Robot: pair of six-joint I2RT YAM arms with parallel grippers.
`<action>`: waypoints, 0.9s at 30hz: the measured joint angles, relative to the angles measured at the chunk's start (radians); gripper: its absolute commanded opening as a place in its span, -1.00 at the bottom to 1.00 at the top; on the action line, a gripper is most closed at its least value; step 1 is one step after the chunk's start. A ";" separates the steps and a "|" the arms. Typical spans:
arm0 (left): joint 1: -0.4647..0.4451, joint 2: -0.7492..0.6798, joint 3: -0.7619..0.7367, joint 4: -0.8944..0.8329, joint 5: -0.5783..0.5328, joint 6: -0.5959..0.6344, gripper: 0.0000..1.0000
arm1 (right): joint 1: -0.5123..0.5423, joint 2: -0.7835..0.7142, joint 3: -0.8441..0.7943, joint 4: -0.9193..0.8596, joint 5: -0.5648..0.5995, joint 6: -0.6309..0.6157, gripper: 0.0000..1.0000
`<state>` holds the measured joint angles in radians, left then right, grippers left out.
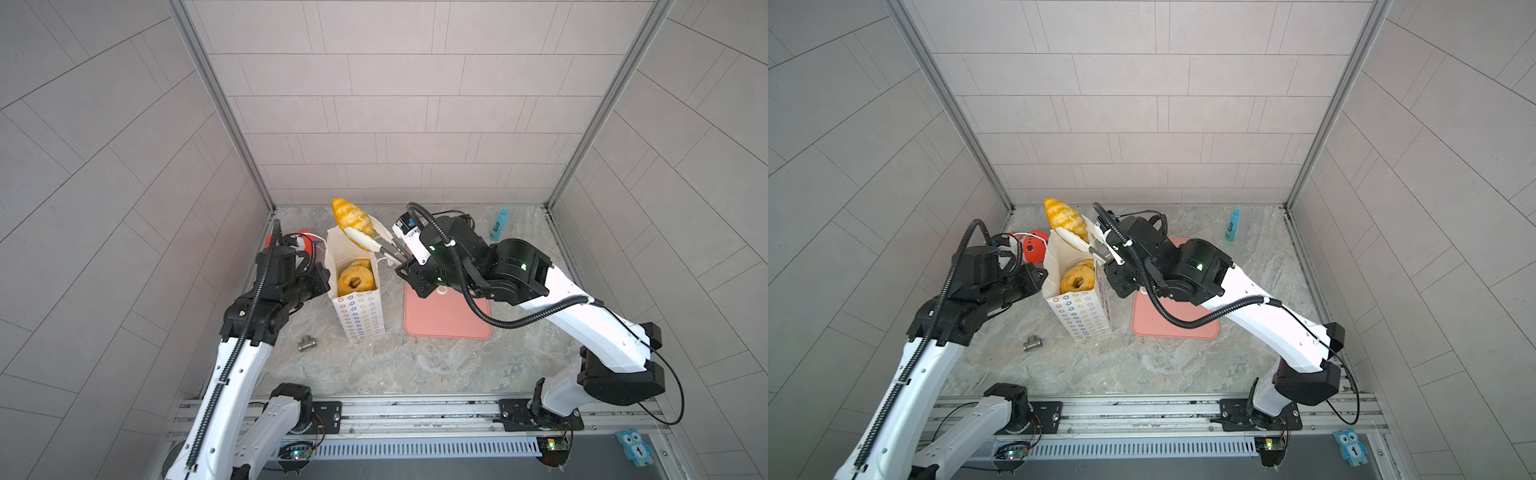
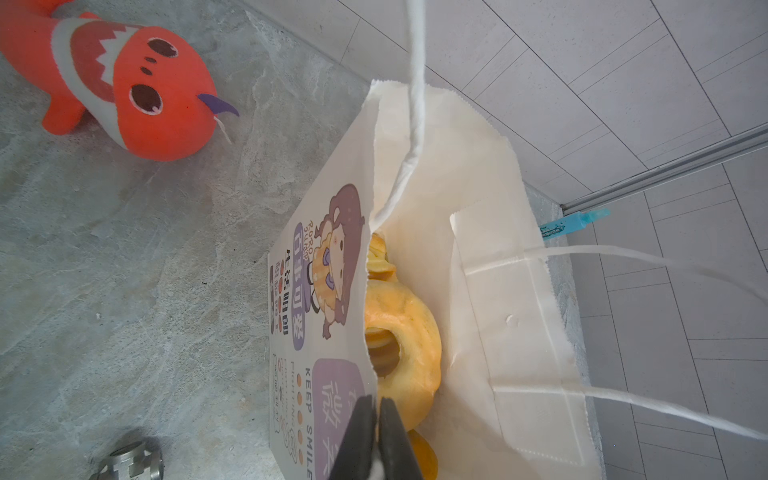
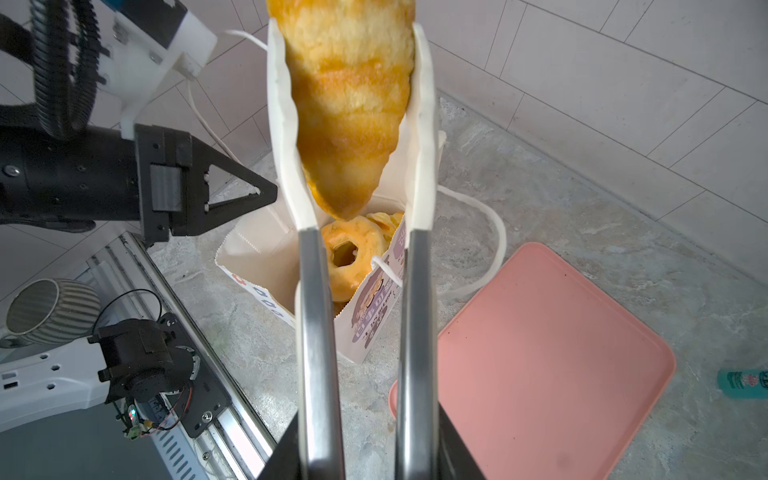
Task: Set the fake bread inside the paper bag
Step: 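Carry the croissant over the paper bag opening with the right gripper, then lower the croissant into the bag and open the tongs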
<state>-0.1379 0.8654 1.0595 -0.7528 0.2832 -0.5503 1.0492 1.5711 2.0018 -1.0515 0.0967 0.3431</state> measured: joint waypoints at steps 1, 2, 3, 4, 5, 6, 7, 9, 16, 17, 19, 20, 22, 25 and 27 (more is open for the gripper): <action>0.000 -0.001 0.000 0.000 0.000 0.000 -0.81 | 0.002 0.002 -0.008 0.000 0.000 0.001 -0.26; 0.000 -0.001 0.000 0.000 0.000 0.000 -0.81 | 0.003 0.006 -0.015 0.000 0.000 0.003 -0.26; 0.000 -0.002 0.000 0.000 0.000 0.000 -0.81 | 0.005 0.010 -0.021 0.000 0.001 0.003 -0.26; 0.000 -0.002 0.000 0.000 0.000 0.000 -0.81 | 0.005 0.014 -0.026 0.000 0.001 0.004 -0.25; 0.000 -0.002 0.000 0.000 0.000 0.000 -0.81 | 0.006 0.020 -0.031 0.000 0.002 0.005 -0.26; 0.000 -0.002 0.000 0.000 0.000 0.000 -0.81 | 0.008 0.027 -0.035 0.000 0.003 0.006 -0.26; 0.000 -0.002 0.000 0.000 0.000 0.000 -0.81 | 0.010 0.031 -0.041 0.002 0.003 0.006 -0.25; 0.000 -0.002 0.000 -0.001 0.000 0.000 -0.81 | 0.013 0.039 -0.058 0.006 0.006 0.010 -0.25; 0.000 -0.004 0.000 -0.001 0.000 0.000 -0.81 | 0.019 0.053 -0.094 0.019 0.012 0.018 -0.21; 0.000 -0.004 0.000 -0.001 0.000 0.000 -0.81 | 0.019 0.054 -0.096 0.021 0.014 0.019 -0.20; 0.000 -0.004 0.000 -0.001 0.000 0.000 -0.81 | 0.019 0.054 -0.096 0.025 0.018 0.021 -0.18; 0.000 -0.004 0.000 -0.001 0.000 0.000 -0.81 | 0.019 0.054 -0.096 0.028 0.018 0.021 -0.15; 0.000 -0.004 0.000 -0.001 0.000 0.000 -0.81 | 0.019 0.054 -0.096 0.034 0.019 0.023 -0.11; 0.000 -0.004 0.000 -0.001 0.000 0.000 -0.81 | 0.021 0.054 -0.096 0.037 0.021 0.025 -0.04; 0.000 -0.004 0.000 -0.001 0.000 0.000 -0.81 | 0.022 0.054 -0.096 0.038 0.023 0.025 0.00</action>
<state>-0.1379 0.8616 1.0595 -0.7540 0.2829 -0.5499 1.0710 1.6253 1.9060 -1.0134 0.1196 0.3679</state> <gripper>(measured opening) 0.097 0.484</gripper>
